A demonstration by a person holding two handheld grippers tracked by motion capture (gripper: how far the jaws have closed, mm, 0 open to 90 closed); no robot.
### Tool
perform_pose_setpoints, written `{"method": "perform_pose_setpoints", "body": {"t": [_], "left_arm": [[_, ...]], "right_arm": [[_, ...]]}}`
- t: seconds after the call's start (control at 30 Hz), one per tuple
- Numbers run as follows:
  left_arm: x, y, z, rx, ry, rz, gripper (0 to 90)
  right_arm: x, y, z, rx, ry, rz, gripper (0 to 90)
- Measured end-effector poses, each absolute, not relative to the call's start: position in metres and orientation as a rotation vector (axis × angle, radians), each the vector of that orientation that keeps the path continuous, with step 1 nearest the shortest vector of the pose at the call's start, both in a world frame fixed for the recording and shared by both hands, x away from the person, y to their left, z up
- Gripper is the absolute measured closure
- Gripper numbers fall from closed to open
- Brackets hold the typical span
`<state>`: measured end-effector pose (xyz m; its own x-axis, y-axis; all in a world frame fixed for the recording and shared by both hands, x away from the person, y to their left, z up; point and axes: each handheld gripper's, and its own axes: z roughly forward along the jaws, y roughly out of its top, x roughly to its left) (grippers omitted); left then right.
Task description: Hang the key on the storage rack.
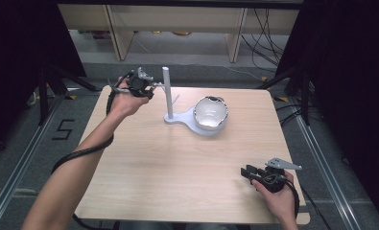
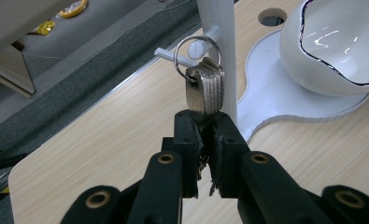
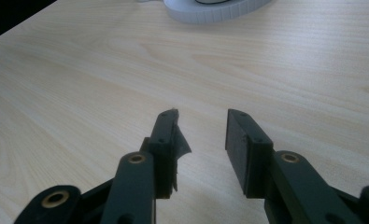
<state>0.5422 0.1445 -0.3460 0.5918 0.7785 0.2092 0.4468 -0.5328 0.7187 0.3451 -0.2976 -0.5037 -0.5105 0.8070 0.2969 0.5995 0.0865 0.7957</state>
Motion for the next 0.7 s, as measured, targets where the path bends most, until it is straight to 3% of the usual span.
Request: {"method": "perform_pose_setpoints", "body": {"t": [0.57,0.7], "left_arm": [[0.5501,0.1408,-0.3519,2.219,0.995,0.674,81.3],[0.5482,0.1406,-0.3522,2.199,0.980,0.675,75.5]], "right_arm": [[0.3460,-0.3006,-0.5035,1.375,2.155,1.368,64.8],[0.3446,-0.2985,-0.5043,1.425,2.143,1.370,64.4]]}}
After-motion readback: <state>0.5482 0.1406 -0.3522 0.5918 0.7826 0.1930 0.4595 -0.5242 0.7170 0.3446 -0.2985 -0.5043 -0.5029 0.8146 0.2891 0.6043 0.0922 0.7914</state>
